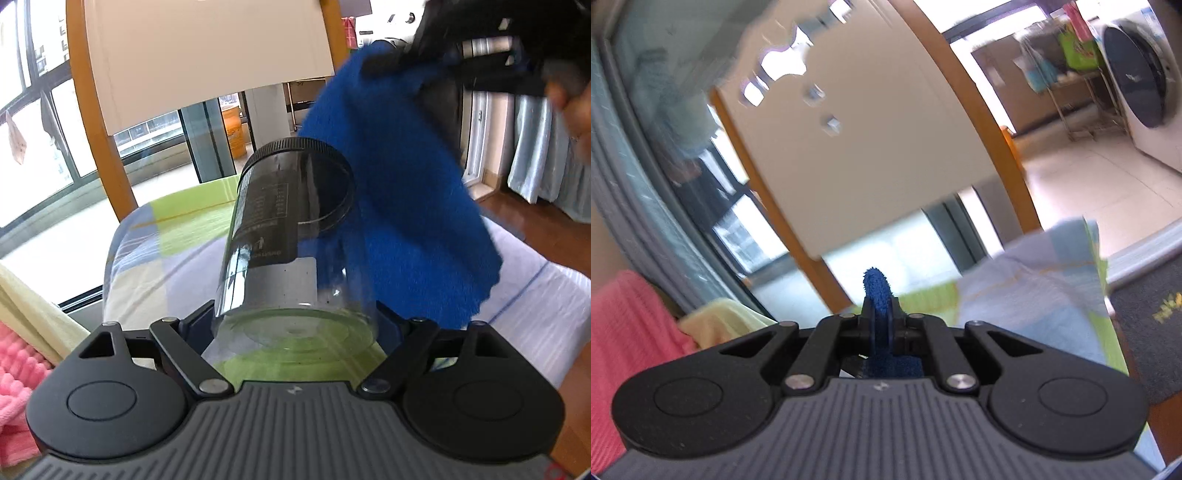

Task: Clean container

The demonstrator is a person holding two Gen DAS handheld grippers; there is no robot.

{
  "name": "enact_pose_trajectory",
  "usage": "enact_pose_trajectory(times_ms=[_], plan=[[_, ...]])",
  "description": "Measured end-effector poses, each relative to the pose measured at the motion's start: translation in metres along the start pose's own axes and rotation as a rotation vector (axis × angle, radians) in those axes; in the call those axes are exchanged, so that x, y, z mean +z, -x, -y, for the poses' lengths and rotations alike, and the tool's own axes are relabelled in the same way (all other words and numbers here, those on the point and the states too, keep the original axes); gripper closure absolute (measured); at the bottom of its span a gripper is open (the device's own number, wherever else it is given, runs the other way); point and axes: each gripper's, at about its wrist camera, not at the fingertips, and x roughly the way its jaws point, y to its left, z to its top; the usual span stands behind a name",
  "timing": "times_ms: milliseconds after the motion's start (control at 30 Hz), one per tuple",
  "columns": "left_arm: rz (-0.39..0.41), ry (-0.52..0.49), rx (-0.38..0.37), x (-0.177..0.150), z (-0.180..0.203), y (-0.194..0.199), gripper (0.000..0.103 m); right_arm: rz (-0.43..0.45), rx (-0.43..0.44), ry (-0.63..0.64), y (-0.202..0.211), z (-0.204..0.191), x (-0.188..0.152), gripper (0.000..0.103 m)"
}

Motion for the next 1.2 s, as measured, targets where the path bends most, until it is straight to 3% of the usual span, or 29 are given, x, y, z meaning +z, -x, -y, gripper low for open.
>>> enact_pose_trajectory(times_ms=[200, 300, 433, 600, 1200], plan=[[-0.001, -0.063, 0.030, -0.014, 0.008, 0.020, 0.018, -0.005, 0.235, 0.151, 0.042, -0.040, 0.002, 0.098], [-0.011, -0.074, 0.041, -0.021, 0.009, 0.022, 0.018, -0.121, 0.315, 0.144, 0.027, -0.046, -0.017, 0.098], [-0.006, -0.081, 0.049, -0.023, 0.011, 0.023, 0.018, -0.282, 0.324, 0.116, -0.010, -0.048, -0.058, 0.098], [0.002, -0.089, 0.049, -0.029, 0.011, 0.020, 0.018, -0.331, 0.361, 0.114, -0.032, -0.045, -0.081, 0.099], [-0.012, -0.037, 0.039, -0.024, 0.001, 0.009, 0.018, -0.269, 0.286, 0.013, -0.092, 0.004, -0.073, 0.103]])
